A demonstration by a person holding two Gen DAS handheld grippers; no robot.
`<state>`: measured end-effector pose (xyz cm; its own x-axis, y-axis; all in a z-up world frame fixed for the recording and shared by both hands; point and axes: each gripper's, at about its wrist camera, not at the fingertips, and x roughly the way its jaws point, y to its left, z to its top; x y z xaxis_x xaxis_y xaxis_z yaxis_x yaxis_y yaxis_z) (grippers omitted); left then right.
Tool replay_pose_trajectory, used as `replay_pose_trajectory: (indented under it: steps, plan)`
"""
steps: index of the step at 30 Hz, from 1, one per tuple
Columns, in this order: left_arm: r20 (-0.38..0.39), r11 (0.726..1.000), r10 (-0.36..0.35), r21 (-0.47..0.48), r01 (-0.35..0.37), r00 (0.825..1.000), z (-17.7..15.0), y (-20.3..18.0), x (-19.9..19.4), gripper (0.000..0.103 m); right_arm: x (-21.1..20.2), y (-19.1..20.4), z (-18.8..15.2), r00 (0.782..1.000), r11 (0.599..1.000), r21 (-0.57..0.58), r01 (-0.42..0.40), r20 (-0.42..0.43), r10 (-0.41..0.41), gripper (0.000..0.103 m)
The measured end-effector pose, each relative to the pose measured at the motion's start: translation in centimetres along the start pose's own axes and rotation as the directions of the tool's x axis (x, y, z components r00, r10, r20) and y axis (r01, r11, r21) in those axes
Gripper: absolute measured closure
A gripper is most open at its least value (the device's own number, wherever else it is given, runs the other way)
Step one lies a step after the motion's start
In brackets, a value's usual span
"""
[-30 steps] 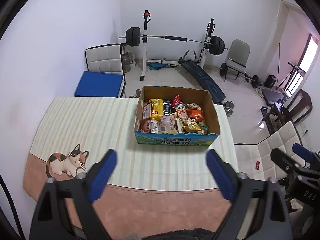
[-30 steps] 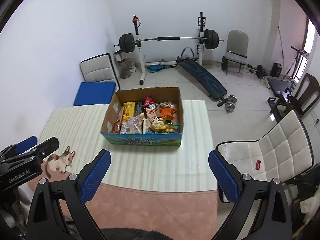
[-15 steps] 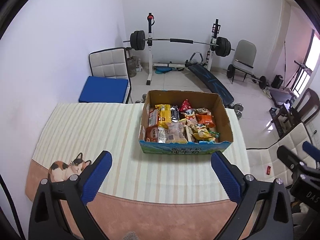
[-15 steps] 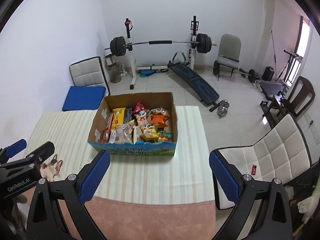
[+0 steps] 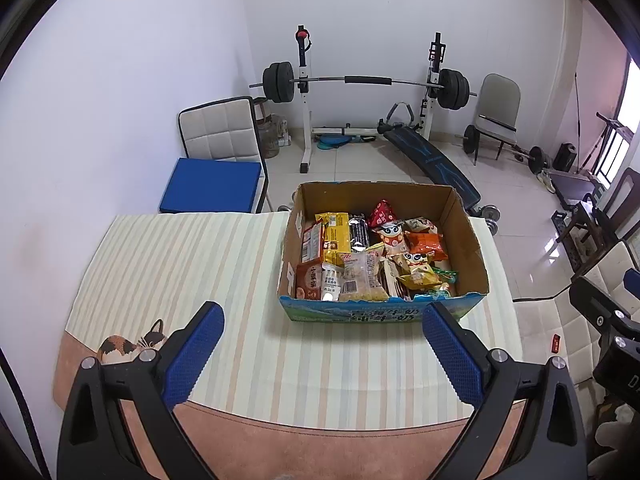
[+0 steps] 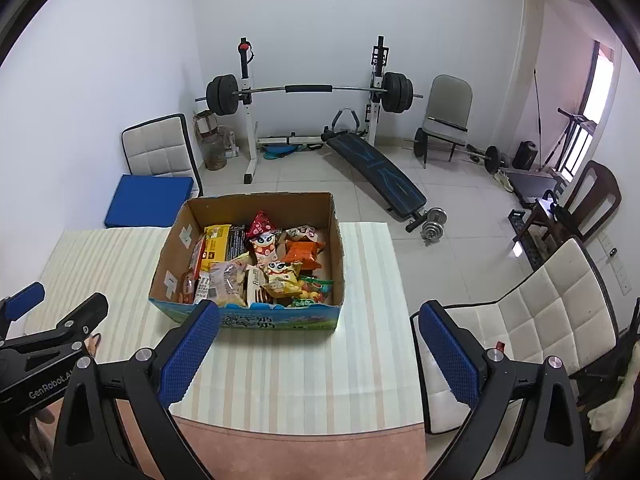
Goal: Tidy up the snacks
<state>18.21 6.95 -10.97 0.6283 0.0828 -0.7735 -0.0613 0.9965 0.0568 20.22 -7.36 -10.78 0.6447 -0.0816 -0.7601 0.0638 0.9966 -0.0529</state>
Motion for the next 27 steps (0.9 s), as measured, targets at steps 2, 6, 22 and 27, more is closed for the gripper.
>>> replay_pose_trajectory:
  steps: [2, 6, 22, 27]
  plan:
    - [0.014, 1.0, 0.015, 0.012, -0.015, 1.0, 0.2, -0.3, 0.2, 0.001, 0.5, -0.1, 0.1, 1.0, 1.0, 0.004, 0.003, -0.003, -0.003, 0.001]
    - [0.028, 1.0, 0.013, 0.012, -0.014, 1.0, 0.3, -0.5, 0.3, 0.001, 1.2, -0.4, 0.1, 1.0, 1.0, 0.022, 0.01, -0.006, -0.01, 0.001]
    - [0.021, 1.0, 0.003, 0.019, -0.003, 1.0, 0.6, -0.9, 1.3, 0.001, 1.4, -1.0, 0.3, 1.0, 1.0, 0.021, 0.019, -0.009, -0.019, 0.001]
    - [0.02, 1.0, -0.001, 0.02, 0.0, 1.0, 0.7, -0.9, 1.3, 0.001, 1.3, -1.1, 0.2, 1.0, 1.0, 0.02, 0.018, -0.008, -0.018, 0.001]
